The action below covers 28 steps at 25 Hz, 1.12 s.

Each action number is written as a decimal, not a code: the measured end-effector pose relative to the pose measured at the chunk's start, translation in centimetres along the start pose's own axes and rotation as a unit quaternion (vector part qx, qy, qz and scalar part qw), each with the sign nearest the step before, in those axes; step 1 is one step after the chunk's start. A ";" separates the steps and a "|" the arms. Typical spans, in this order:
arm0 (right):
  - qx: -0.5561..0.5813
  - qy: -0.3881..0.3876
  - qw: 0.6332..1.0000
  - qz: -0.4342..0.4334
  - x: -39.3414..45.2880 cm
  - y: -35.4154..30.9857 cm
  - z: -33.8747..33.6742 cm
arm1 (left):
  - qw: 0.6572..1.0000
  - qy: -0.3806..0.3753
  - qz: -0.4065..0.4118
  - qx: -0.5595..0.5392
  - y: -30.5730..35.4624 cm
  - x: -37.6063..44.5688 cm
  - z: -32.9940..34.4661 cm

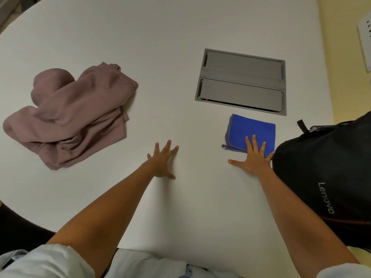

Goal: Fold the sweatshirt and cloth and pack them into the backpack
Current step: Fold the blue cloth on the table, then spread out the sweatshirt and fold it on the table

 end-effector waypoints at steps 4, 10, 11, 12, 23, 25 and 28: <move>0.020 0.079 0.997 -0.016 -0.5 -0.3 -0.1 | 0.998 0.040 -0.043 -0.018 -1.5 -1.3 -0.3; 0.075 0.202 0.974 -0.066 -2.4 -5.6 -1.4 | 0.985 0.164 -0.047 -0.005 -5.8 -4.7 -2.8; 0.084 0.207 0.971 -0.081 -2.8 -7.2 -1.3 | 0.982 0.185 -0.048 0.002 -6.9 -5.4 -3.4; 0.094 0.217 0.966 -0.102 -3.3 -8.8 -1.1 | 0.977 0.207 -0.049 0.011 -7.9 -6.1 -4.0; 0.175 0.197 0.930 -0.258 -8.6 -28.5 1.5 | 0.879 0.445 -0.170 0.001 -23.7 -15.4 -9.9; 0.170 0.197 0.923 -0.282 -9.4 -31.6 2.0 | 0.876 0.430 -0.220 -0.007 -27.4 -16.9 -9.3; 0.158 0.207 0.913 -0.313 -10.2 -35.3 2.3 | 0.886 0.384 -0.261 -0.024 -31.8 -18.4 -8.7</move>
Point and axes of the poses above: each hand's wrist, its own x-axis towards the middle knuckle, its own z-axis out of the palm, y = z × x, the point moved 3 cm from there along x, towards the middle knuckle, and after that the axes turned 6 degrees about z, right-handed, at the moved point
